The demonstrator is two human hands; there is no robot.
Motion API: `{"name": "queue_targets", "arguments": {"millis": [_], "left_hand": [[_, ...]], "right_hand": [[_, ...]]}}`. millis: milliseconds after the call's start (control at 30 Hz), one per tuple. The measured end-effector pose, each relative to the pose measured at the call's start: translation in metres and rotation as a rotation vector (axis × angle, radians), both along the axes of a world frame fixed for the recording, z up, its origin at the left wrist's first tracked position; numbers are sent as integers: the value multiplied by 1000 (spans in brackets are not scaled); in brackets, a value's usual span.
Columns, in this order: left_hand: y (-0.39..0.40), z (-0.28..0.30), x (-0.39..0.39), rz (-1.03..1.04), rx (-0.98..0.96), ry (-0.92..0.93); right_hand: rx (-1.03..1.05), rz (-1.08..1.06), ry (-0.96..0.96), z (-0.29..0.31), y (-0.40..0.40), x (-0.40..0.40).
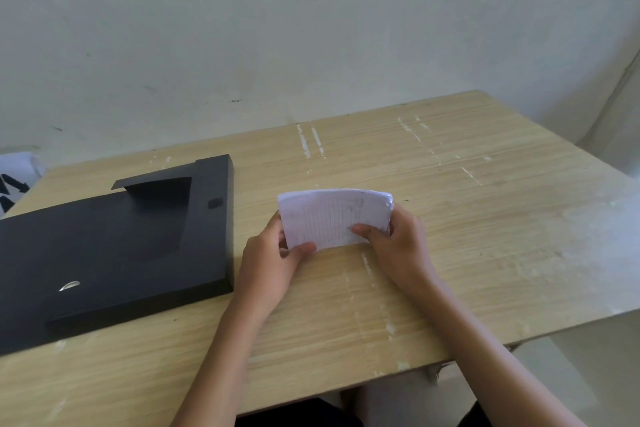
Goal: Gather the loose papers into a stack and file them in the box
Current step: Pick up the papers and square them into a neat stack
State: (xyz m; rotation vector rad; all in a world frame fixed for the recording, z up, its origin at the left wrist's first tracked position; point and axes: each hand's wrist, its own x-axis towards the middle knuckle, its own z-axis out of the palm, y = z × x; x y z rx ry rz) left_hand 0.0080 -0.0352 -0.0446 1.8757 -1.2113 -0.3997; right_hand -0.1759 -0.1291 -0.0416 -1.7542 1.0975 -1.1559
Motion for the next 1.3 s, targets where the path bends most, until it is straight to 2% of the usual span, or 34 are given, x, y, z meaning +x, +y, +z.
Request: {"name": "queue_targets", "arguments": {"millis": [200,333,467,600,733,1067,1300], "left_hand": [[3,-1,-3,66,-54,-87],[5,2,3,5,34,41],[10,12,5,-111,-20,167],[9,17,6,-175,30,271],[10,13,9,-161,56,228],[6,4,6,-32,-35,4],[5,12,11,-106,94,56]], "right_hand": [[-1,21,18,-2,-1,3],[15,15,-13,-2,-1,2],[47,-7,-101,-1,-1,-2],[47,6,-102,-3,-2,-2],[50,52,-117,-4,-1,-3],[73,109,-89,-7,-2,-5],[64,106,-77,-9,-5,-3]]}}
